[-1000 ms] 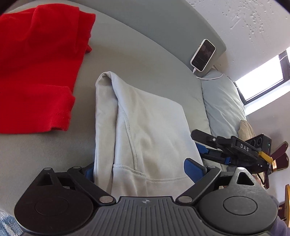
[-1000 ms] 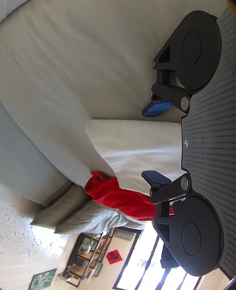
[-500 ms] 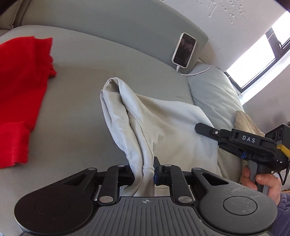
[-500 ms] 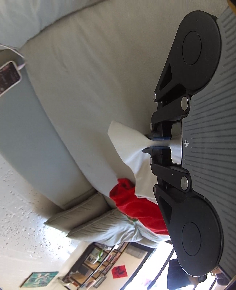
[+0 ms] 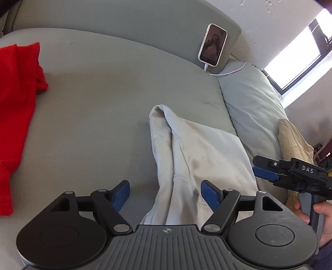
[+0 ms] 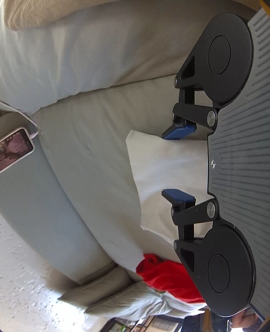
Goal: Fold clothes
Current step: 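Lift the folded sweatshirt with both grippers and carry it toward the tan pillow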
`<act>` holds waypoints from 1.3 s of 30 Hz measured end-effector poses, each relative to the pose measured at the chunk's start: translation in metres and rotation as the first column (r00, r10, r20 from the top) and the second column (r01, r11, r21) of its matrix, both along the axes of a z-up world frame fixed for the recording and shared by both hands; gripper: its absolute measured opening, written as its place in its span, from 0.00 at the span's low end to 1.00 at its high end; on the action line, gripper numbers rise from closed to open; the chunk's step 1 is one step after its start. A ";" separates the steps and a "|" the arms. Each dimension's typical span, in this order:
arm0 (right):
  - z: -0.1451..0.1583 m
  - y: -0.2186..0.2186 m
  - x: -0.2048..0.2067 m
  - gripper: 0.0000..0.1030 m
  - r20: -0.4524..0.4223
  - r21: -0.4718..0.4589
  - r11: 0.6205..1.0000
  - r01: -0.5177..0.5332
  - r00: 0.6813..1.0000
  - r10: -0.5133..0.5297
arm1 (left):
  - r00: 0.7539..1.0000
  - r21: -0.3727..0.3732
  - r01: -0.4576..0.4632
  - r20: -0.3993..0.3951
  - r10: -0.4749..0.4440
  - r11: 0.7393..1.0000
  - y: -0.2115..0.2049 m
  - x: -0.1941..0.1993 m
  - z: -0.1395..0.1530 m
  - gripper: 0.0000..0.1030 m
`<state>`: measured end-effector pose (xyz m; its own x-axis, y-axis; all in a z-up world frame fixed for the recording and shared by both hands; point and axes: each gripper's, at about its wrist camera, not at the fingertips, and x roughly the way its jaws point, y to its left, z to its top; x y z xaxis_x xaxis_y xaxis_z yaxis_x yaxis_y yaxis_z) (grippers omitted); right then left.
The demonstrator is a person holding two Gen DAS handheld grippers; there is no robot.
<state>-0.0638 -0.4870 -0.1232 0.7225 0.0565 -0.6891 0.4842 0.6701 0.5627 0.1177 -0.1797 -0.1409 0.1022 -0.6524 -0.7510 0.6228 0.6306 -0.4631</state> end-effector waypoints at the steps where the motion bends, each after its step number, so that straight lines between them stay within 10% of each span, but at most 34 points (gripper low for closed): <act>1: -0.004 -0.002 -0.012 0.62 0.000 0.041 0.999 0.008 1.000 -0.008 | 1.000 -0.006 0.004 -0.008 -0.004 1.000 0.002 0.001 -0.002 0.71; 10: -0.047 0.008 -0.082 0.57 0.079 0.358 0.933 0.040 0.994 -0.074 | 0.982 -0.133 0.106 -0.141 -0.124 0.986 -0.013 -0.003 -0.020 0.72; 14: -0.057 0.013 -0.068 0.56 0.138 0.318 0.948 0.005 0.989 -0.051 | 0.989 -0.089 0.119 -0.082 -0.126 0.989 -0.025 -0.016 -0.018 0.71; 19: -0.050 0.038 -0.056 0.54 0.149 0.101 0.994 -0.043 0.989 0.028 | 0.992 0.017 0.111 0.056 -0.112 0.994 -0.036 -0.039 -0.008 0.48; 22: -0.044 0.055 -0.061 0.11 0.111 -0.020 1.000 -0.013 0.994 0.015 | 0.981 0.096 0.058 0.179 -0.075 0.994 -0.044 -0.061 0.001 0.24; 27: -0.012 0.075 -0.058 0.06 0.077 -0.170 0.985 0.015 0.997 -0.002 | 0.867 0.249 0.034 0.475 -0.153 0.968 -0.067 -0.126 0.033 0.12; 32: 0.048 0.096 -0.087 0.06 0.128 -0.279 0.960 0.038 0.992 -0.003 | 0.855 0.188 0.018 0.506 -0.112 0.982 -0.054 -0.165 0.075 0.12; 39: 0.099 0.070 -0.178 0.06 0.193 -0.151 0.975 0.165 0.972 -0.134 | 0.866 0.052 0.134 0.480 -0.142 0.990 -0.078 -0.216 0.120 0.12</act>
<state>-0.2420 -0.4168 -0.0240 0.8274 -0.1654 -0.5368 0.4864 0.6888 0.5376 -0.0981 -0.2578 -0.0206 0.3634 -0.6745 -0.6426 0.8470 0.5265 -0.0736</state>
